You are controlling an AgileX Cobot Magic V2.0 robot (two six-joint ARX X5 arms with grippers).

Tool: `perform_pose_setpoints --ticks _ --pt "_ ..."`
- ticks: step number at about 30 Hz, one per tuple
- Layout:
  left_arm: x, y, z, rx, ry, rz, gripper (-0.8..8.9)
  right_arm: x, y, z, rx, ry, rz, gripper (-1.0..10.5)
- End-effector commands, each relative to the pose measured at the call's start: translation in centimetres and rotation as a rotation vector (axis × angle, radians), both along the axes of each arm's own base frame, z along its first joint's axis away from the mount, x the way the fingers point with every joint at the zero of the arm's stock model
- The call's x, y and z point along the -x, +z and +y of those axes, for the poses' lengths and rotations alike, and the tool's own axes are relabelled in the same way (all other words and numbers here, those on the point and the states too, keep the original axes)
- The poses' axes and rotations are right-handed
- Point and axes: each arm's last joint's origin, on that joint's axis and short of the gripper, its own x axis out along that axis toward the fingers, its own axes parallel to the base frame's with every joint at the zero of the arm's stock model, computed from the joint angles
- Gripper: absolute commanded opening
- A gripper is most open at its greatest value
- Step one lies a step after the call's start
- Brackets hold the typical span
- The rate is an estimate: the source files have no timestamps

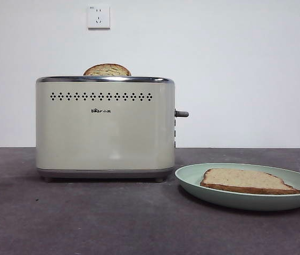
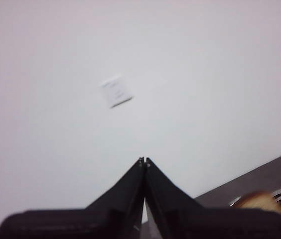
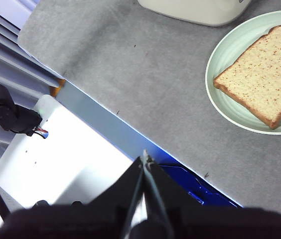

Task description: Take the bread from the toaster,put the bread on the plate,put the plate on the table

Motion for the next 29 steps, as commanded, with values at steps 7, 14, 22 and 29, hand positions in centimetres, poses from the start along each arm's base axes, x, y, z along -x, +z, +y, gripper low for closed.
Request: perform_pose_setpoints --ticks 7,14,22,29 --pt "-1.9 -12.1 0.6 0.119 0.083 0.100 -0.04 0.0 0.0 0.0 0.005 0.007 -0.012 0.0" --pt "-2.0 -19.2 1.1 0.159 0.136 0.195 -0.04 0.0 0.0 0.0 0.005 0.007 -0.012 0.0" --pt "-2.0 -24.3 1.3 0.258 0.153 0.242 -0.04 0.0 0.0 0.0 0.005 0.007 -0.012 0.0" --pt "-2.2 -27.3 1.4 0.301 0.173 0.363 -0.04 0.0 0.0 0.0 0.005 0.007 -0.013 0.0"
